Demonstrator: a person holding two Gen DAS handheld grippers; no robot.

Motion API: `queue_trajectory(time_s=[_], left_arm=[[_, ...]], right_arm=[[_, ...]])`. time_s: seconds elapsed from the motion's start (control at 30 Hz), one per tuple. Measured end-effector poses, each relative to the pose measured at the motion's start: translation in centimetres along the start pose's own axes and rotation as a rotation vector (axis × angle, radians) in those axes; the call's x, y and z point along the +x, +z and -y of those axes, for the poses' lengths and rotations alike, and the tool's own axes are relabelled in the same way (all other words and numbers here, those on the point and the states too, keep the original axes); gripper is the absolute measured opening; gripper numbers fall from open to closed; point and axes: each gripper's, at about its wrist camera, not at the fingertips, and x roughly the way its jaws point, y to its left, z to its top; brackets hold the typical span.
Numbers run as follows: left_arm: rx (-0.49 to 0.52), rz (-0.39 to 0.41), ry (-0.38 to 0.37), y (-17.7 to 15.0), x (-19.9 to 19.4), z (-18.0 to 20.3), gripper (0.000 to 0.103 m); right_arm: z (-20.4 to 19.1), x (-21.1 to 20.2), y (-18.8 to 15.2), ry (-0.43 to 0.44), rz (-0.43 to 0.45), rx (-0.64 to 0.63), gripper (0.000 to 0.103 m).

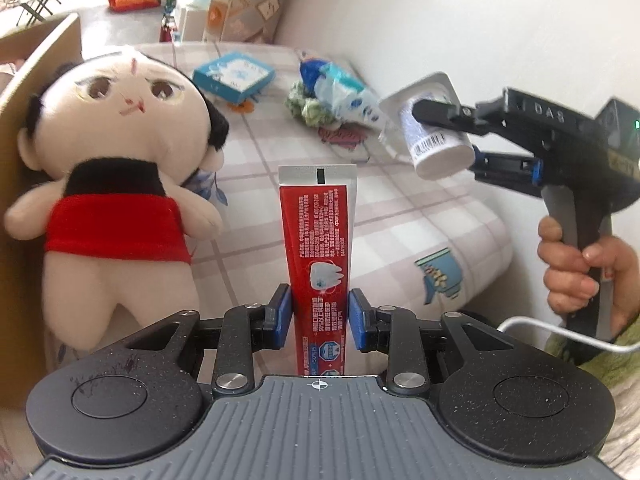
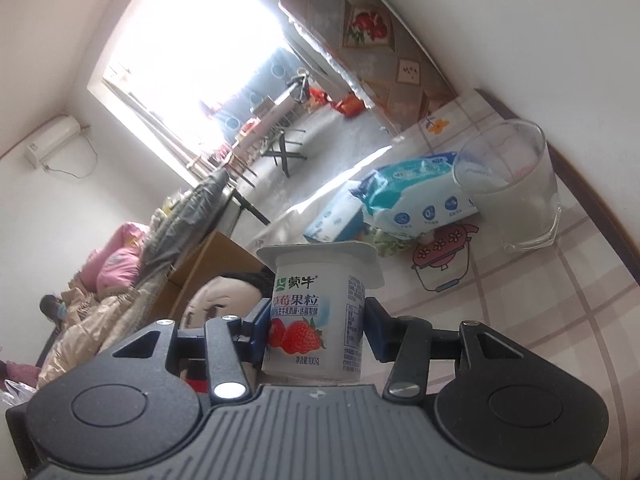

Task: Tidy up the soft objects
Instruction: 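Carry toothpaste and yogurt over the box while the left tool opens to drop toothpaste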

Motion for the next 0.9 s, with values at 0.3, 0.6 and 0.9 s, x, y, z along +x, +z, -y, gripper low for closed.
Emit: queue_trajectory(time_s=[0.3,0.6,0.9], left_arm=[[-0.051,0.148,-0.027,0.1,-7.7,-1.1,0.029],[-0.186,0.364,0.063,1.3,-17.2,-6.3,0.029],[-0.464,0.486,0.229,0.6,-21.0,-14.7,0.029]], right_arm=[[-5.8,-2.1,0.3,0.111,0.056,-0.078,0.051],[-14.0,0.5,1.0,0.326,0.048,-0.163,0.051],[-21.4,8.6,0.2,0.515,-0.082,-0.182,0.051]])
